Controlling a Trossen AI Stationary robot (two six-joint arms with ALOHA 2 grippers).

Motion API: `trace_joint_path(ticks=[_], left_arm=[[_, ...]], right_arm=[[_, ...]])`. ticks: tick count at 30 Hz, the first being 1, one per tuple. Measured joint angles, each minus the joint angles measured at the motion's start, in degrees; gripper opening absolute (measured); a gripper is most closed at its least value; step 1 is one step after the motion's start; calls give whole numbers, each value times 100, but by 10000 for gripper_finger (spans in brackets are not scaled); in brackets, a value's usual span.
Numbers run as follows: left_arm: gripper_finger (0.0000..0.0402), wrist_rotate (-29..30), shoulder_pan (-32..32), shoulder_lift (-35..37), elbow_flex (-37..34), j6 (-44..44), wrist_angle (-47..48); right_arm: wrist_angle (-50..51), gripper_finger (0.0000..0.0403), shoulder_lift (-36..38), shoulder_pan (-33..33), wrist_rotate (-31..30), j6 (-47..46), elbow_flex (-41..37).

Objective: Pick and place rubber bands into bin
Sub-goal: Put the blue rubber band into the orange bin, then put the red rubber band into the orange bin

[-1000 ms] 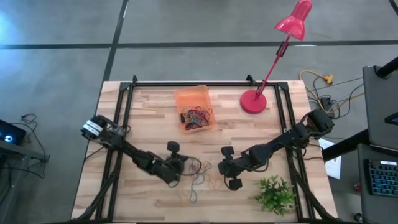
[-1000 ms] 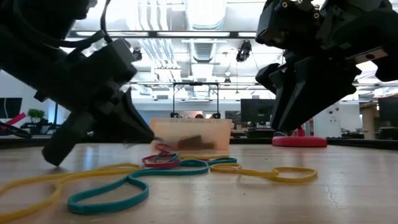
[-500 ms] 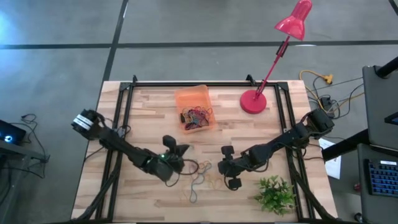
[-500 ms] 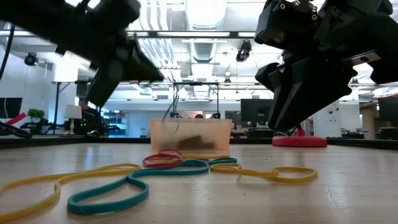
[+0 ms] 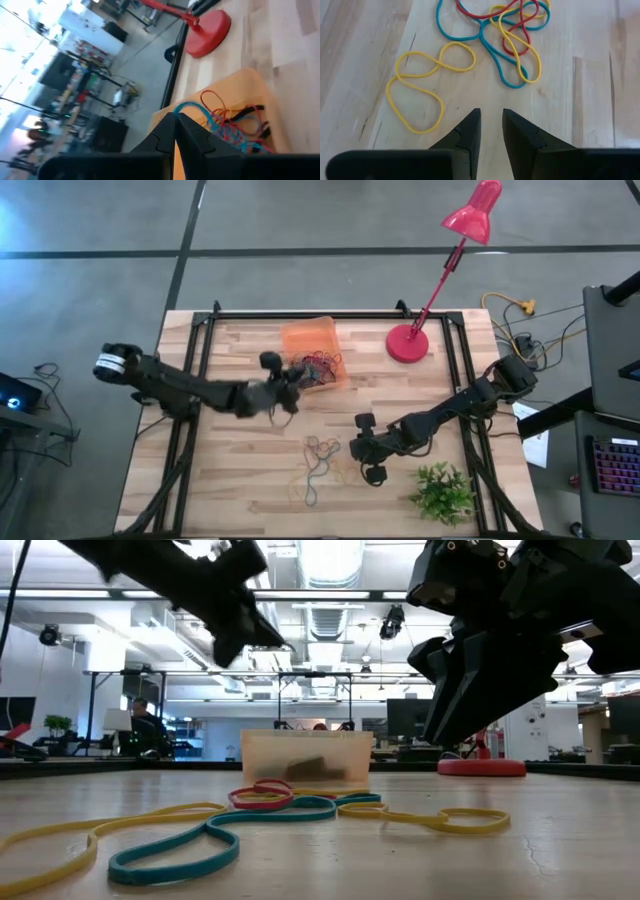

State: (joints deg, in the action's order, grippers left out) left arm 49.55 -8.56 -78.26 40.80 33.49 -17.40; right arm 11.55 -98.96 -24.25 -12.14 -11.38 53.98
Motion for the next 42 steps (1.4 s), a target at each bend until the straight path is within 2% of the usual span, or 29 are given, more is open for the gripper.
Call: trace_joint_path(ticks=[8, 15, 19, 25, 27, 31, 34, 37, 42], left_arm=[[0, -1436, 1247, -221, 7, -17, -66], [11, -1912, 1613, -504, 35, -406, -151], [56, -2146, 1607, -604, 39, -458, -122], [133, -2128, 1598, -607, 49, -781, -124], [150, -2420, 1519, -509, 63, -917, 19], [163, -3866, 1292, -313, 96, -1052, 501], [164, -4611, 1045, -259, 87, -1305, 811], [164, -4938, 684, -311, 84, -1500, 1056], [164, -5031, 110, -585, 39, -1938, 1116]], right_arm=[[-4, 68, 0, 0, 0, 5, 0], [-20, 68, 0, 0, 2, 84, 0], [-31, 68, 0, 0, 2, 90, 0], [-35, 68, 0, 0, 2, 103, 0], [-35, 68, 0, 0, 2, 103, 0], [-11, 68, 0, 0, 4, 103, -22], [9, 68, 0, 0, 4, 105, -66], [27, 68, -1, 0, 4, 105, -101], [10, 68, -1, 2, 1, 133, -117]])
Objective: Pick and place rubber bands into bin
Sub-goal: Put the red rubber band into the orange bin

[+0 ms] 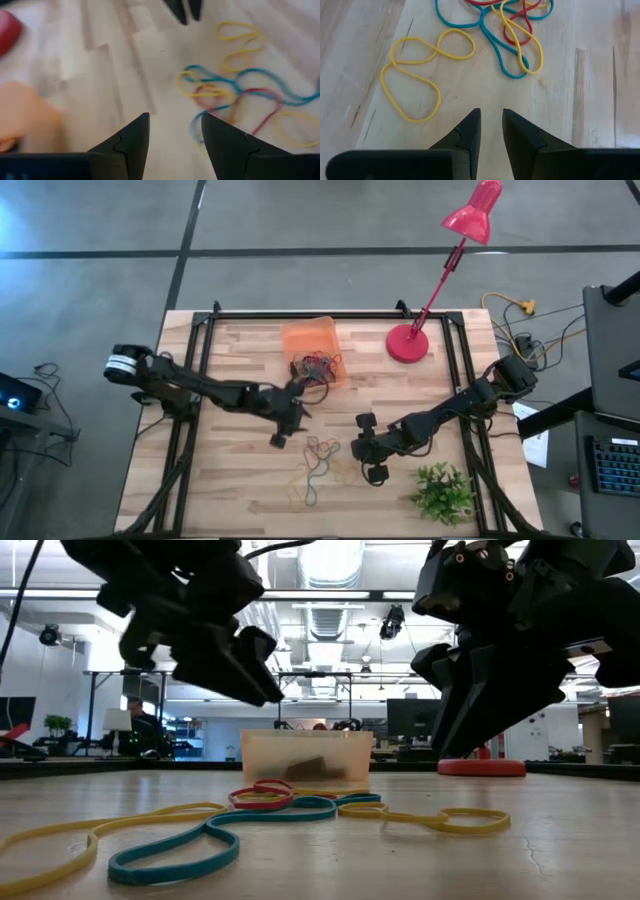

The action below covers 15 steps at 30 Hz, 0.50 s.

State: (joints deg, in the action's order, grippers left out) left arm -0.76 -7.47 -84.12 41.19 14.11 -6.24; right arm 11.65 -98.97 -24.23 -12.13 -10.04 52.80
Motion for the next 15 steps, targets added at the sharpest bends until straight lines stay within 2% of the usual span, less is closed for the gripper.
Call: trace_joint_path(ticks=[9, 15], left_arm=[[164, -363, -280, -787, 128, -1074, -117], [164, -658, -280, -1265, 200, -1269, -423]], right_arm=[[-5, 68, 1, 0, -50, 15, -23], [-10, 68, 1, 0, -101, -2, -40]])
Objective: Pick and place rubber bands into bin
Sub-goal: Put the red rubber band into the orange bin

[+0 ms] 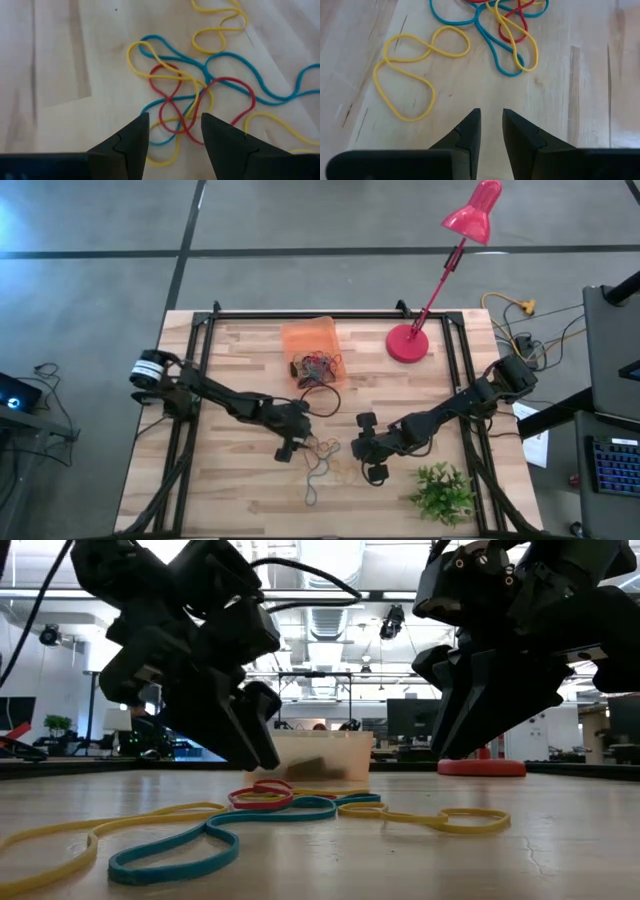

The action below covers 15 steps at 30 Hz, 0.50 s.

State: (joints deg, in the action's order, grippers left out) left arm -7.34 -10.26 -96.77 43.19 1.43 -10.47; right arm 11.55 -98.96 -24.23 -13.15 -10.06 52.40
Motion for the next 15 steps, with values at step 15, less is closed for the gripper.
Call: trace_joint_path(ticks=[15], left_arm=[[164, -333, 9, -469, -4, -363, -521]], right_arm=[[-16, 68, 0, 0, -55, -2, -40]])
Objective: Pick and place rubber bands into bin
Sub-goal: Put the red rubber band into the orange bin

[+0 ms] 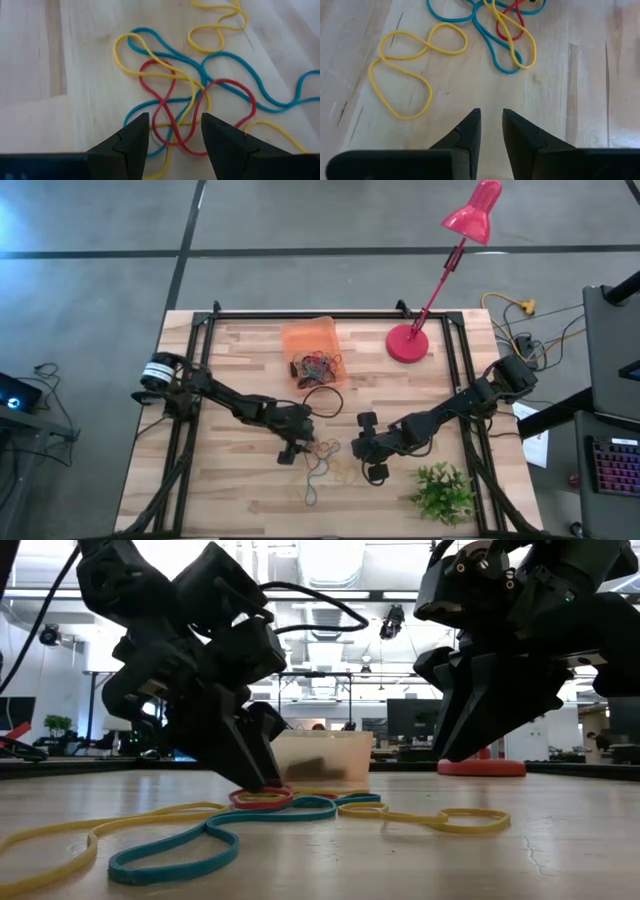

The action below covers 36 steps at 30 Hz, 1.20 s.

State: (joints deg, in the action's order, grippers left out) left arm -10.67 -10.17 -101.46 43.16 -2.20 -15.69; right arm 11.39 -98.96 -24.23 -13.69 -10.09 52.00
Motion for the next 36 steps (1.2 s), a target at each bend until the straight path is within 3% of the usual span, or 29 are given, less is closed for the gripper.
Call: trace_joint_path(ticks=[11, 20, 28, 36], left_arm=[[151, -1, 11, 15, -2, 100, -28], [9, -1, 48, 21, -2, 301, -3], [2, 34, 50, 68, 14, 420, 1], [0, 285, 29, 672, 33, 708, 45]], right_arm=[[-12, 68, 0, 0, 2, 0, -1], [-15, 68, -1, 0, 2, -2, -4], [-15, 68, 0, 0, 4, -2, -4], [-4, 68, -1, -1, 4, -2, -10]])
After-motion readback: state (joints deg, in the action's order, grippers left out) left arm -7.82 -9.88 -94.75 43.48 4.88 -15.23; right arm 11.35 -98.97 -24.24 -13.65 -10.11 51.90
